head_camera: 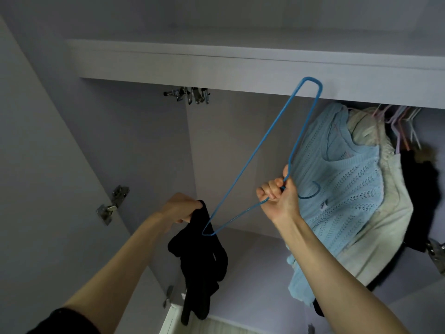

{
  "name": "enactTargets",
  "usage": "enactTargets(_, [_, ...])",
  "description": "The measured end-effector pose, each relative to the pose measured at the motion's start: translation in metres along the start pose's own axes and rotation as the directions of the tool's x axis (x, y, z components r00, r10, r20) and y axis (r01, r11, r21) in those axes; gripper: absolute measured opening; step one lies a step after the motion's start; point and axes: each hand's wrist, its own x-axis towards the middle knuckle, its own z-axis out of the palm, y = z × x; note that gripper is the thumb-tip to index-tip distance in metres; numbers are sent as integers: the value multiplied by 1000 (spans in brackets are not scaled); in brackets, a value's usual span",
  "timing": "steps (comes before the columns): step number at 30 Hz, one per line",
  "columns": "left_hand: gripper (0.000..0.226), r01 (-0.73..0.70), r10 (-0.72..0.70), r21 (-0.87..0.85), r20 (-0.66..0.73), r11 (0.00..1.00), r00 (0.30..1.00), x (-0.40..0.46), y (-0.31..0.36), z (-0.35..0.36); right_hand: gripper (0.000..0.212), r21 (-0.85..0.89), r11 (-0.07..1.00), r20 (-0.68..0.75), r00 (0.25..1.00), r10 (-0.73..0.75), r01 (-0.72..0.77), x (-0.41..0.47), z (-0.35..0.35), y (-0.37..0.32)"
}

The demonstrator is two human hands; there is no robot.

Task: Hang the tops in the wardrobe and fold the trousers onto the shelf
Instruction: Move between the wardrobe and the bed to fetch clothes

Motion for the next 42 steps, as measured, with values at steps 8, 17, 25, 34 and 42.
enactTargets(8, [20,-82,77,-221,-33,972,997,-17,10,-14,58,-184,983,-24,1000,-4,-1,7,8,42])
enactTargets(17, [14,-73,-3,-243,-298,967,955,-8,-9,-70,44,-810,531,238,967,-91,249,19,-29,44])
enactTargets(25, [4,-238,120,-275,-387,932,914,4,-21,-64,54,-893,8,448,892,-51,449,29,-21,12])
enactTargets(34, [20,-471,531,499,26,727,847,-2,2,-19,43,-923,-229,275,946,173,310,40,45,-17])
enactTargets(42, [14,-539,623,364,-167,760,764,2,3,-23,16,-914,-93,339,870,359,395,32,46,-36])
